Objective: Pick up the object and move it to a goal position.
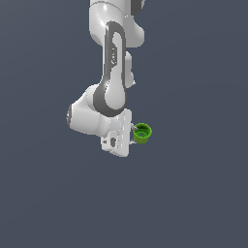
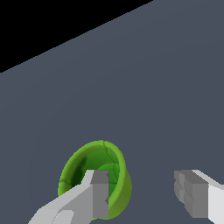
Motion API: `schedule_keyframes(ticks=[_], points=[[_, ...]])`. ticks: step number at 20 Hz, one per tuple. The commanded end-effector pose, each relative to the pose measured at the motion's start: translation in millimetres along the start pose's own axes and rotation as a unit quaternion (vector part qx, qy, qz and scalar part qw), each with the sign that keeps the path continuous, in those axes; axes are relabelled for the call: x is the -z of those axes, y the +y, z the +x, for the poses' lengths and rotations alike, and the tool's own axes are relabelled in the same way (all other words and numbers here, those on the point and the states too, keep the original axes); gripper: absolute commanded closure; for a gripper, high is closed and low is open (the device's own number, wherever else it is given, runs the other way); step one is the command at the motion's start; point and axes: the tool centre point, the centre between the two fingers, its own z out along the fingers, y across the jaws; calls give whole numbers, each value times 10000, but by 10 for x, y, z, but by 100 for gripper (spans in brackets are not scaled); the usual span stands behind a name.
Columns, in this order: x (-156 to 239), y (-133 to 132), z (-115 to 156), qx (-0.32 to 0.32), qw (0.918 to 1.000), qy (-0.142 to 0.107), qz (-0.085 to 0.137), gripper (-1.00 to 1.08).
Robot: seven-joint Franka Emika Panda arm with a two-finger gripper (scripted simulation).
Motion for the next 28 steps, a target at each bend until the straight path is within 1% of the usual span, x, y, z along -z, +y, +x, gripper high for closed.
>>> schedule_keyframes(ticks=[1, 4, 8, 13, 18, 22, 28], points=[[-170, -5, -104, 29, 9999, -24, 142, -20], [-314, -15, -195, 47, 9996, -49, 262, -20], [-423, -27, -264, 58, 9993, -69, 354, -20], [-433, -29, -265, 53, 9993, -69, 364, -20], [-490, -49, -237, -21, 9991, -58, 427, -20], [-497, -48, -238, -9, 9991, -59, 418, -20], [-698, -72, -239, -19, 9991, -59, 426, -20]])
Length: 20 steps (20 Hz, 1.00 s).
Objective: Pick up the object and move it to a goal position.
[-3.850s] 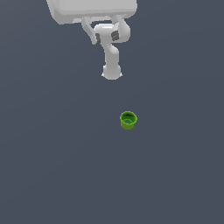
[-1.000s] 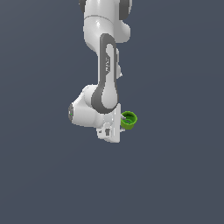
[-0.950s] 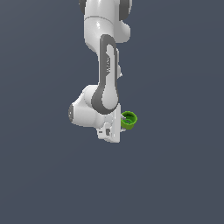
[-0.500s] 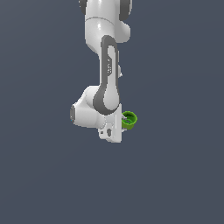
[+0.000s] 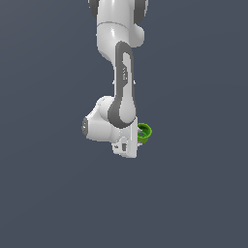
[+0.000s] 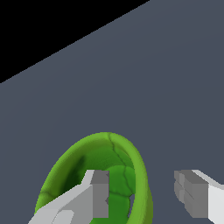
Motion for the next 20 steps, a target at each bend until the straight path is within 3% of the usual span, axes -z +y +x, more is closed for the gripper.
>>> schedule_keyframes(ticks=[1, 5, 6, 20], points=[[-98, -6, 1, -4, 10000, -1, 8, -20], [-156, -9, 2, -7, 10000, -1, 10, -20], [-156, -9, 2, -7, 10000, -1, 10, 108], [-116, -30, 60, 2, 10000, -5, -3, 108]])
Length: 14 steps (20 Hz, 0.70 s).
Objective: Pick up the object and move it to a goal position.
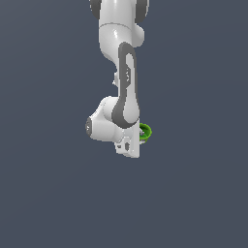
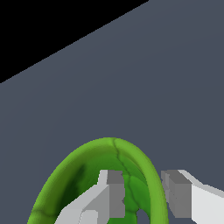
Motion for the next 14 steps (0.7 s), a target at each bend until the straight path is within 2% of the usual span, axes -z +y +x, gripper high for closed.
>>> schedule_keyframes(ticks=[1, 8, 14], points=[[28, -24, 55, 8, 10000, -1, -4, 108], [200, -217, 396, 3, 10000, -14, 3, 108], [471, -515, 945, -2, 10000, -31, 17, 108]])
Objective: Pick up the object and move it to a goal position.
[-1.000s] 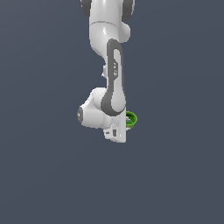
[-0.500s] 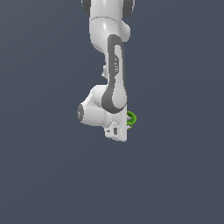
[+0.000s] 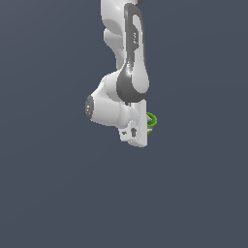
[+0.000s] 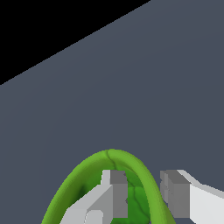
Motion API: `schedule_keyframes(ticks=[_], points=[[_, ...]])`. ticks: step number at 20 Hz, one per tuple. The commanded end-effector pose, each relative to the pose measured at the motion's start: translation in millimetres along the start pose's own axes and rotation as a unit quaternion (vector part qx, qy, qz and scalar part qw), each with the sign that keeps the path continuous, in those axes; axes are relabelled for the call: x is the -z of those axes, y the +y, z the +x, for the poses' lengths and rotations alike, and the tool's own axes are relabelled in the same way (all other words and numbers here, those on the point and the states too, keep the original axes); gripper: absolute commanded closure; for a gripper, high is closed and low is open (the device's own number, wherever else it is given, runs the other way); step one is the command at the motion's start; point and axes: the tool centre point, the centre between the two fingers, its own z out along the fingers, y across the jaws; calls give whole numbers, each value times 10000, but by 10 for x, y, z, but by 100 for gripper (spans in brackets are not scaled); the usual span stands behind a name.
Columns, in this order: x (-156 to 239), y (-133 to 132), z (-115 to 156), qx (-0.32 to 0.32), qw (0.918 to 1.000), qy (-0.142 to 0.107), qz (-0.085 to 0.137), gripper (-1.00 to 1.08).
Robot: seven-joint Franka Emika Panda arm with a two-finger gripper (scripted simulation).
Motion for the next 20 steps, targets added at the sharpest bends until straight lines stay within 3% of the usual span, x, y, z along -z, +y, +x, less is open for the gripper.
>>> schedule_keyframes(ticks=[1, 11, 20], points=[[137, -141, 265, 10, 10000, -4, -3, 108], [623, -607, 1183, 14, 10000, 6, 5, 108], [806, -734, 1477, 14, 10000, 29, -7, 108]])
